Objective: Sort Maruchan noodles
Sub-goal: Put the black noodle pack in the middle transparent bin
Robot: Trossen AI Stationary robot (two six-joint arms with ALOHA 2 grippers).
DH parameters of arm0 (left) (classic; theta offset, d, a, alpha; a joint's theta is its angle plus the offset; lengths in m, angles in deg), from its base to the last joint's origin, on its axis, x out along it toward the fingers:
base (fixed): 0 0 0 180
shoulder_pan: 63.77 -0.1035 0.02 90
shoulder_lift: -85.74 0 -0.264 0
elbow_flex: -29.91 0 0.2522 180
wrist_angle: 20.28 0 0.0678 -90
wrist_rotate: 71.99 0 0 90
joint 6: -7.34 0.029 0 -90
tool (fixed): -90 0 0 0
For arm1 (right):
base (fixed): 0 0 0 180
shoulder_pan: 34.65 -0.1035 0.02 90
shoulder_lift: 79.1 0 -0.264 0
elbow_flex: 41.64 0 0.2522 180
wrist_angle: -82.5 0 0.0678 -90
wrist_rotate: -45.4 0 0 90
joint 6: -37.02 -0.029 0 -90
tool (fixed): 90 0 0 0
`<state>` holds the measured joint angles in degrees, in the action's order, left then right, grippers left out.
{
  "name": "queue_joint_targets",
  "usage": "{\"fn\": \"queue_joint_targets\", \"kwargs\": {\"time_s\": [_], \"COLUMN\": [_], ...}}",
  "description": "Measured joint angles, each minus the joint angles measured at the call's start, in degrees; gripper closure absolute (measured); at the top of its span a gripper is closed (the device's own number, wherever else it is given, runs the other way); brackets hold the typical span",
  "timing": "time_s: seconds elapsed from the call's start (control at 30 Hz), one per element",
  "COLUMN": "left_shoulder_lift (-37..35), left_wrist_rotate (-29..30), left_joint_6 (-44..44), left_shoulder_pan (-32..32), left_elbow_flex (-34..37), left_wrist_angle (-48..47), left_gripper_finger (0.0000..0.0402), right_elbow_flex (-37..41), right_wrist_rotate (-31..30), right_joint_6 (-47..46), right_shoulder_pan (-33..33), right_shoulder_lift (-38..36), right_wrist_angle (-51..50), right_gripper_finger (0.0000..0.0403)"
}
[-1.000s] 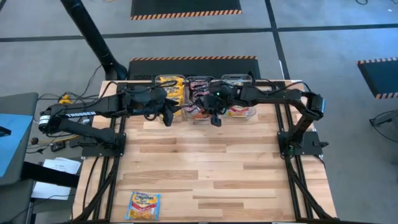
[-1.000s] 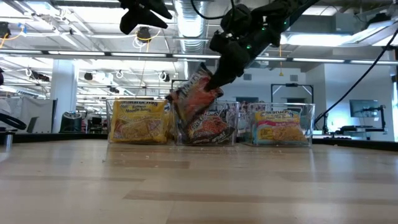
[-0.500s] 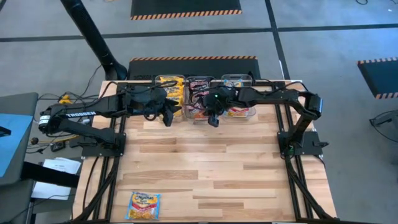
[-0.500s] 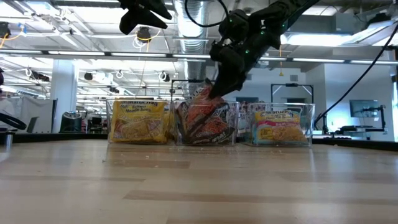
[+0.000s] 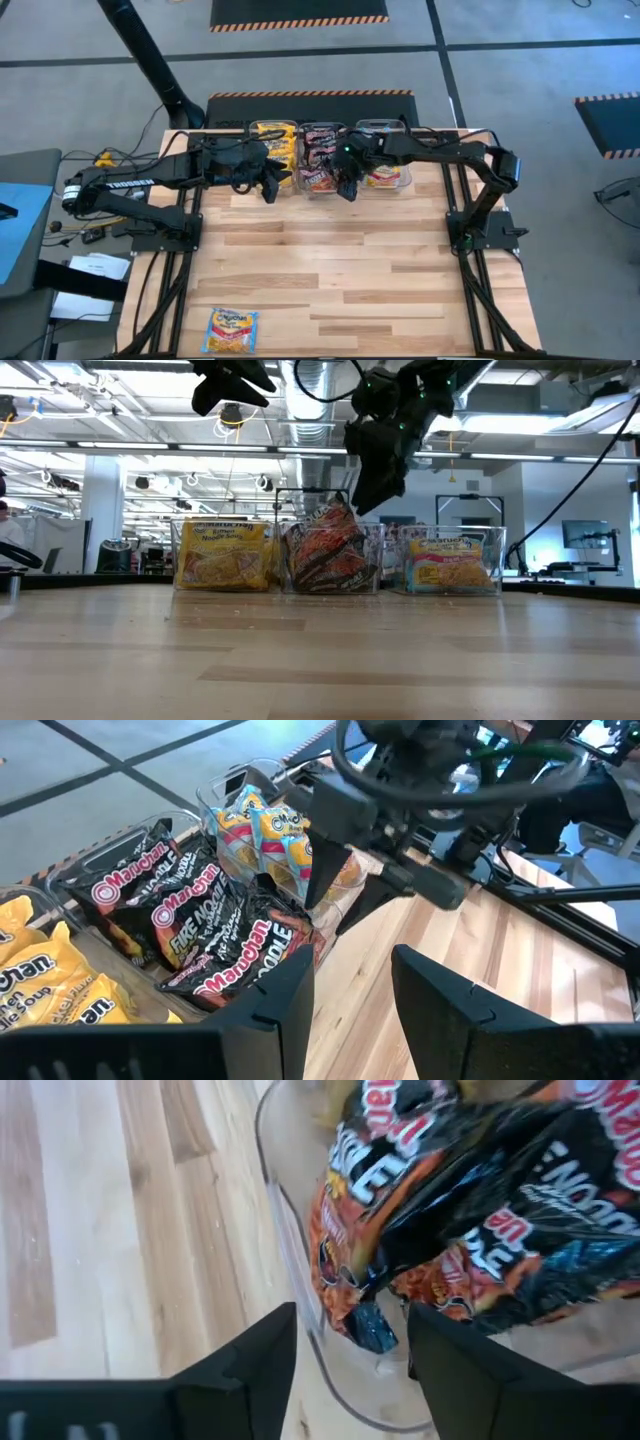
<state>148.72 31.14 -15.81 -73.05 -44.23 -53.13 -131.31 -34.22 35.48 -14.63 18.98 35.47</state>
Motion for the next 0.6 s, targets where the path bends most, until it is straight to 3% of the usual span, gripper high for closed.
{"fn": "queue_joint_targets", "kwargs": {"time_s": [0.3, 0.5, 0.6], "left_shoulder_lift": [0.0, 0.0, 0.0], "left_wrist_rotate": [-0.01, -0.02, -0.03], "left_joint_6": [0.0, 0.0, 0.0], "left_shoulder_pan": [0.01, 0.0, 0.01], "left_elbow_flex": [0.0, 0.0, 0.01], "left_wrist_angle": [0.02, 0.05, 0.07], "left_gripper_finger": [0.028, 0.028, 0.028], "right_elbow_flex": [-7.93, -8.32, -7.85], "right_wrist_rotate": [-0.01, -0.1, 0.0], "right_joint_6": [-3.91, -3.61, -6.38], "right_shoulder_pan": [-0.03, -0.7, -0.58], "right_shoulder_lift": [0.09, 2.41, 4.87], "right_wrist_angle": [2.32, 10.51, 8.47], "right_gripper_finger": [0.0185, 0.0185, 0.0188]}}
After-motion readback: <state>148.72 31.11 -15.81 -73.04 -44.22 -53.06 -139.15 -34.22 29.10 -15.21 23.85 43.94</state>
